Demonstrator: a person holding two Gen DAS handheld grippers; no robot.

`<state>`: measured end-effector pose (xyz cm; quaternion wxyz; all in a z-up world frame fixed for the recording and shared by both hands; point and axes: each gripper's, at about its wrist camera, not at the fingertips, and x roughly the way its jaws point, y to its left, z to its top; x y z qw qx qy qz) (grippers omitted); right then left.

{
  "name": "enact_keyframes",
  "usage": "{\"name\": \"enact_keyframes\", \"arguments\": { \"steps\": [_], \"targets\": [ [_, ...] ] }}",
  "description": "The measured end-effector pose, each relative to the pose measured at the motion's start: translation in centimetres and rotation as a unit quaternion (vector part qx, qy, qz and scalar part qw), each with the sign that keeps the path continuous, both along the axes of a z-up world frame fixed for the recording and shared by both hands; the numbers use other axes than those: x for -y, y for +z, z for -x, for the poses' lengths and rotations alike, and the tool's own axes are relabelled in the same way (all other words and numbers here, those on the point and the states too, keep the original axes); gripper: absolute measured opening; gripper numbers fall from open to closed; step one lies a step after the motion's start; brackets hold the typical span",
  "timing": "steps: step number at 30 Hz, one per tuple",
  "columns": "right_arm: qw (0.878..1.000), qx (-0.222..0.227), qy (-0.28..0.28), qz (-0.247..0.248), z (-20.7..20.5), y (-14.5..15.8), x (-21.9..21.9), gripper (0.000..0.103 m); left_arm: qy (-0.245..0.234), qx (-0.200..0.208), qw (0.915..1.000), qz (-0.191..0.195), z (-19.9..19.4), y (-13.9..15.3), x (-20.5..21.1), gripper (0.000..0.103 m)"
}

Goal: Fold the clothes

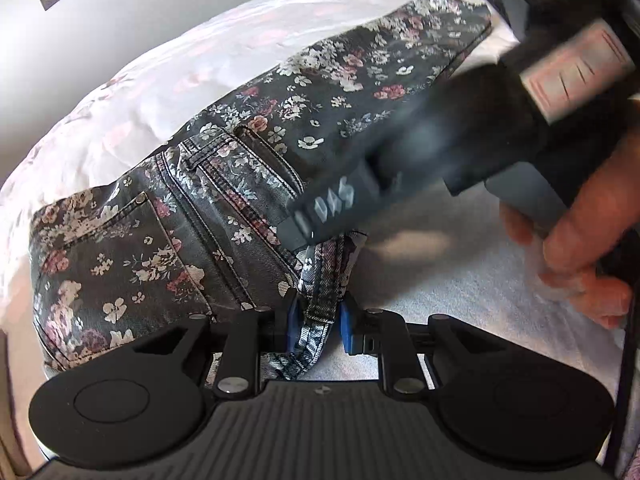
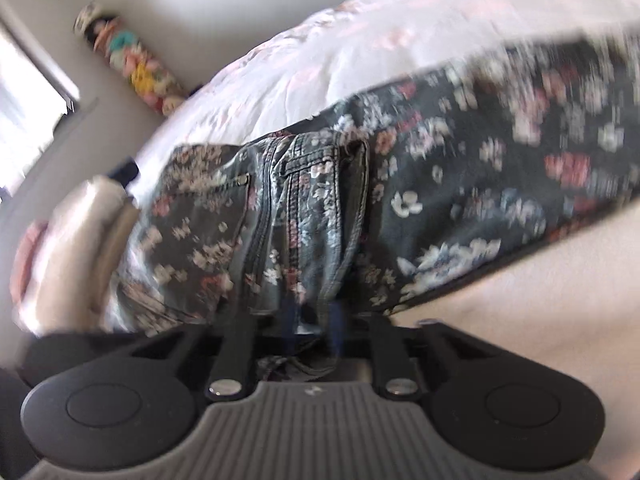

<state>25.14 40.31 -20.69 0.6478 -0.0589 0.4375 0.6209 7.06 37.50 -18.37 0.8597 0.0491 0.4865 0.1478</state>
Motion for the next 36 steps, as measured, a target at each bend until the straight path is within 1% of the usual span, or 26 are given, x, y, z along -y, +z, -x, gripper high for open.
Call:
{"name": "enact_keyframes", "arguments": {
  "steps": [2, 6, 7, 8, 9, 11, 12, 15, 17, 20, 23, 26, 29, 32, 34, 36],
  "targets": [
    [1.000, 0.029, 0.009, 0.001, 0.6, 0.2, -0.1, 0.012, 0.001, -0.011, 0.9999, -0.003, -0.3, 0.1, 0.0, 0.020],
    [0.996, 0.088, 0.026, 0.002, 1.9, 0.6, -0.2, 0.010, 0.006, -0.030, 0.9995, 0.005, -0.6, 0.7, -0.1, 0.021],
    [0.995, 0.099, 0.029, 0.002, 2.1, 0.7, -0.2, 0.009, 0.005, -0.036, 0.9993, 0.007, -0.6, 0.8, 0.0, 0.021],
    [0.995, 0.097, 0.026, 0.005, 2.1, 0.7, -0.2, 0.007, 0.002, -0.041, 0.9991, 0.005, -0.5, 1.0, 0.0, 0.021],
    [0.995, 0.096, 0.023, 0.008, 2.1, 0.7, -0.2, 0.006, -0.002, -0.045, 0.9990, 0.007, -0.5, 1.2, 0.0, 0.025],
    [0.993, 0.114, 0.020, 0.013, 2.4, 1.2, -0.2, 0.006, -0.007, -0.044, 0.9984, 0.034, 0.0, 2.1, 0.0, 0.047],
    [0.991, 0.130, 0.023, 0.014, 2.8, 1.6, -0.1, 0.006, -0.011, -0.036, 0.9984, 0.043, 0.4, 2.7, 0.0, 0.049],
    [0.980, 0.191, 0.039, 0.026, 4.5, 3.4, -0.1, 0.005, -0.018, -0.012, 0.9988, 0.044, 1.7, 4.7, -0.3, 0.049],
    [0.973, 0.220, 0.048, 0.038, 5.1, 4.8, -0.5, 0.005, -0.014, 0.005, 0.9987, 0.048, 2.8, 6.1, -1.1, 0.049],
    [0.965, 0.251, 0.054, 0.051, 4.6, 8.0, -1.6, 0.005, 0.012, 0.035, 0.9975, 0.061, 4.9, 7.9, -3.2, 0.052],
    [0.956, 0.281, 0.059, 0.065, 4.1, 11.1, -2.8, 0.005, 0.053, 0.057, 0.9948, 0.065, 7.1, 8.6, -5.8, 0.052],
    [0.945, 0.311, 0.064, 0.078, 3.5, 14.3, -4.0, 0.005, 0.101, 0.079, 0.9890, 0.074, 9.2, 8.6, -8.8, 0.053],
    [0.932, 0.344, 0.061, 0.093, 2.4, 17.2, -4.8, 0.005, 0.148, 0.100, 0.9803, 0.084, 10.8, 8.6, -11.3, 0.052],
    [0.916, 0.383, 0.046, 0.109, 0.3, 19.8, -5.0, 0.005, 0.183, 0.102, 0.9722, 0.104, 11.2, 8.0, -13.1, 0.052],
    [0.904, 0.409, 0.036, 0.120, -1.1, 21.6, -5.2, 0.005, 0.192, 0.093, 0.9712, 0.107, 10.9, 7.3, -13.5, 0.052],
    [0.891, 0.434, 0.026, 0.130, -2.5, 23.4, -5.3, 0.005, 0.187, 0.078, 0.9740, 0.102, 10.6, 6.6, -13.4, 0.052]
  ]
}}
